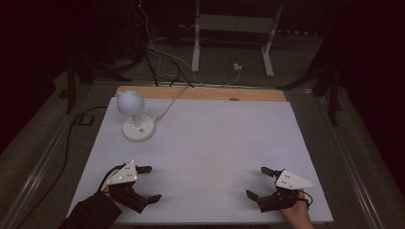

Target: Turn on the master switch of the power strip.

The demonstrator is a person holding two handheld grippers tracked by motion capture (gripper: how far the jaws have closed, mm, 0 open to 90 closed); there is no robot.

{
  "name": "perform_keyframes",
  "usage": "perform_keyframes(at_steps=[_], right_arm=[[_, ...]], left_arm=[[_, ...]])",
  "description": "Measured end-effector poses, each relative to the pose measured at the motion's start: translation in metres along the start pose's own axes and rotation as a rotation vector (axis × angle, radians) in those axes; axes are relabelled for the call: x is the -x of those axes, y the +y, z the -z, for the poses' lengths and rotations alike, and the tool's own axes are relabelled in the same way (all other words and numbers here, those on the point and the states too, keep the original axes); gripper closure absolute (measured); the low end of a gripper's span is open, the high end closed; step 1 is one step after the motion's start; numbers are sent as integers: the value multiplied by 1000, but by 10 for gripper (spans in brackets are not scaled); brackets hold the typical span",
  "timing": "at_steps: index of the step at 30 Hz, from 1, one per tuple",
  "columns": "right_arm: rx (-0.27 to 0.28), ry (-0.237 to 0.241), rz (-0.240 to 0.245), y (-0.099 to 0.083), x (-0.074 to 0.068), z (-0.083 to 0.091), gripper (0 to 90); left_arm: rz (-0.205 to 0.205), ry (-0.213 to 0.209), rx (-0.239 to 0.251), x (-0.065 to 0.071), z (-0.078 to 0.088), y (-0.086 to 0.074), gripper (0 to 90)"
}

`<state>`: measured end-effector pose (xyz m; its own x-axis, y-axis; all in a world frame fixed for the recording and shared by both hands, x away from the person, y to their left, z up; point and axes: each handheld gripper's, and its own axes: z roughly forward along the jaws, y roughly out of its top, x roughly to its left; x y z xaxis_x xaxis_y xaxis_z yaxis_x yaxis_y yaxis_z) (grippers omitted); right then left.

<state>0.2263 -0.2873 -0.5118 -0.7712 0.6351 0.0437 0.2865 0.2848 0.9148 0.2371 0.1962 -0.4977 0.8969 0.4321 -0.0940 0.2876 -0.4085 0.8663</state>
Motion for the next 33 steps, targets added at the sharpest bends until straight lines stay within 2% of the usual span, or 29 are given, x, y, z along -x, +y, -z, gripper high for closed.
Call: perform_keyframes(at_steps=[2, 15, 30, 31, 33], right_arm=[[2, 0, 1, 0, 0, 0, 0], [11, 2, 0, 1, 0, 1, 0], [19, 6, -5, 2, 0, 2, 0], [20, 6, -6, 2, 0, 2, 0], [20, 6, -6, 2, 0, 2, 0]], left_arm=[[7, -3, 15, -2, 3, 6, 1], [6, 24, 24, -13, 11, 26, 1], [40, 118, 62, -36, 19, 40, 1], [45, 134, 60, -39, 19, 41, 1], [46, 135, 61, -40, 18, 41, 1]])
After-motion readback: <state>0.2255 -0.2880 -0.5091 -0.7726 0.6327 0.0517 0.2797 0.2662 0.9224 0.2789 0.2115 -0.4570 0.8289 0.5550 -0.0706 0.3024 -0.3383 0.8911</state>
